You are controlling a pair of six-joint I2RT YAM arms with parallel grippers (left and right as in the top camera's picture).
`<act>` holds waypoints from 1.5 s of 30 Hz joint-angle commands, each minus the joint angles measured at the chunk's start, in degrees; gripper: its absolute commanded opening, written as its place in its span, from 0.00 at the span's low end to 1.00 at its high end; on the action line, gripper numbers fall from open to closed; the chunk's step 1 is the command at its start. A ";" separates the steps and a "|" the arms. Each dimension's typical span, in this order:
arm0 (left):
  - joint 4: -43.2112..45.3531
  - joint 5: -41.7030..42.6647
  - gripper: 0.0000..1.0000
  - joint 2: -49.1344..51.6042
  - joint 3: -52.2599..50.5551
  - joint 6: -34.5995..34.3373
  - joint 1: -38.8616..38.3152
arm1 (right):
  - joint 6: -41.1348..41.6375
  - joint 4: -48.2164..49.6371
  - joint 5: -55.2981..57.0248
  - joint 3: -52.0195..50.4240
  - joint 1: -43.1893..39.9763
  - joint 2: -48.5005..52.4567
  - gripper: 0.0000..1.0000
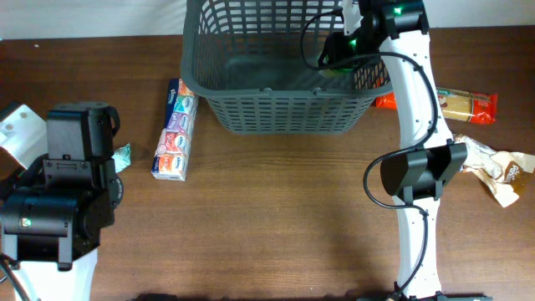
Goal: Pack container
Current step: 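Lower the jar into the basket and open the right gripper, then move the right gripper over the red spaghetti pack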
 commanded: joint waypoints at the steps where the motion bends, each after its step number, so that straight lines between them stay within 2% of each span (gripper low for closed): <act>1: -0.04 -1.25 0.99 0.20 0.70 -0.76 0.31 | -0.57 -0.02 0.11 0.24 0.42 1.44 0.19; 8: -0.04 -1.25 0.99 0.20 0.70 -0.76 0.31 | -0.57 -0.37 0.11 0.24 0.42 1.79 0.32; 13: -0.04 -1.25 0.99 0.20 0.70 -0.76 0.31 | -0.57 -0.61 0.11 0.24 0.42 1.79 0.54; 15: -0.04 -1.25 0.99 0.20 0.70 -0.76 0.31 | -0.57 -0.61 0.11 0.24 0.42 1.79 0.70; 18: -0.07 -1.25 0.99 0.20 0.70 -0.76 0.31 | -0.57 -0.61 0.13 0.24 0.42 1.79 0.82; 32: -0.04 -1.25 0.99 0.20 0.70 -0.76 0.31 | -0.57 -0.39 -0.15 0.52 0.39 1.46 0.86; 34: -0.04 -1.25 0.99 0.20 0.70 -0.76 0.31 | -0.59 -0.17 -0.13 1.44 0.35 0.90 0.89; 38: -0.04 -1.25 0.99 0.20 0.70 -0.76 0.31 | -0.57 0.07 -0.13 6.14 -0.04 -1.05 0.98; 45: -0.04 -1.25 0.99 0.20 0.70 -0.76 0.31 | -0.52 -0.39 -0.11 18.18 -2.08 -5.79 0.99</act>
